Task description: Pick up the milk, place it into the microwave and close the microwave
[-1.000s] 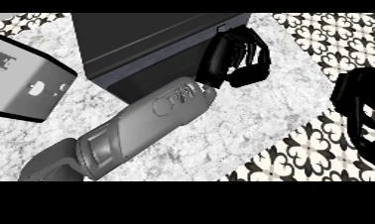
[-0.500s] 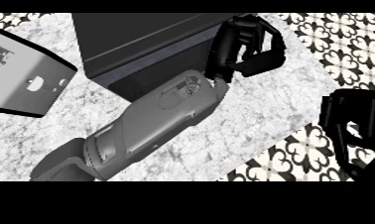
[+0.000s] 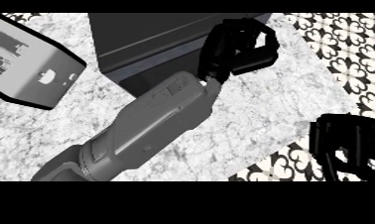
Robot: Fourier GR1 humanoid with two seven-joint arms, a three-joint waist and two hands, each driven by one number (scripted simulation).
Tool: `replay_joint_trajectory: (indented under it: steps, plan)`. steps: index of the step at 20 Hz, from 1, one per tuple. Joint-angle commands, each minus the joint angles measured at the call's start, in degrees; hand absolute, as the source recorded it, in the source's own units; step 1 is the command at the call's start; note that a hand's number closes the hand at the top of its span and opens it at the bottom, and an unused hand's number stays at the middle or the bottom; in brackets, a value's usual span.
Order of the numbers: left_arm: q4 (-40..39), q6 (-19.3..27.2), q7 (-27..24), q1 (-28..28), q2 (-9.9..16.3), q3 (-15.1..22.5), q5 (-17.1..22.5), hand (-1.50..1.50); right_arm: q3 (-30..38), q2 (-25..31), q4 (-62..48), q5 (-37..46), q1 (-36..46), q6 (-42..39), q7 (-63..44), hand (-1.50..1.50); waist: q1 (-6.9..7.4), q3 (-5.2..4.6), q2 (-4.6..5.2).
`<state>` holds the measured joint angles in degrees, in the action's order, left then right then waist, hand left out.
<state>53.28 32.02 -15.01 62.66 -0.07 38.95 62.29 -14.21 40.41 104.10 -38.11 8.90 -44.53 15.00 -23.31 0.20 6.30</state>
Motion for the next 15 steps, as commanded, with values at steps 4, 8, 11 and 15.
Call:
replay_joint_trajectory:
  steps: [4, 8, 11, 15]
  plan:
    - [-8.75, -4.10, -2.93, -7.65, 0.99, -3.93, 4.61, 1.50, -1.89, -1.92, 4.55, 0.45, -4.77, 1.09, 0.80, 1.50, 2.98, -0.32, 0.29]
    - [-10.19, -7.74, -4.08, -8.11, 1.78, -3.18, 6.04, 1.50, -2.49, -2.59, 6.99, 1.22, -6.88, 2.22, 0.77, 1.50, 3.86, -0.32, 0.28]
    - [-11.39, -10.39, -4.64, -8.51, 2.45, -2.36, 6.75, 1.50, -2.87, -2.92, 9.27, 1.74, -8.43, 3.20, 0.68, 1.50, 4.59, -0.38, -0.02]
    - [-12.51, -13.13, -5.72, -8.26, 1.98, -1.51, 7.75, 1.50, -4.03, -3.73, 11.95, 3.18, -10.43, 4.37, 0.52, 1.50, 4.46, -0.37, 0.22]
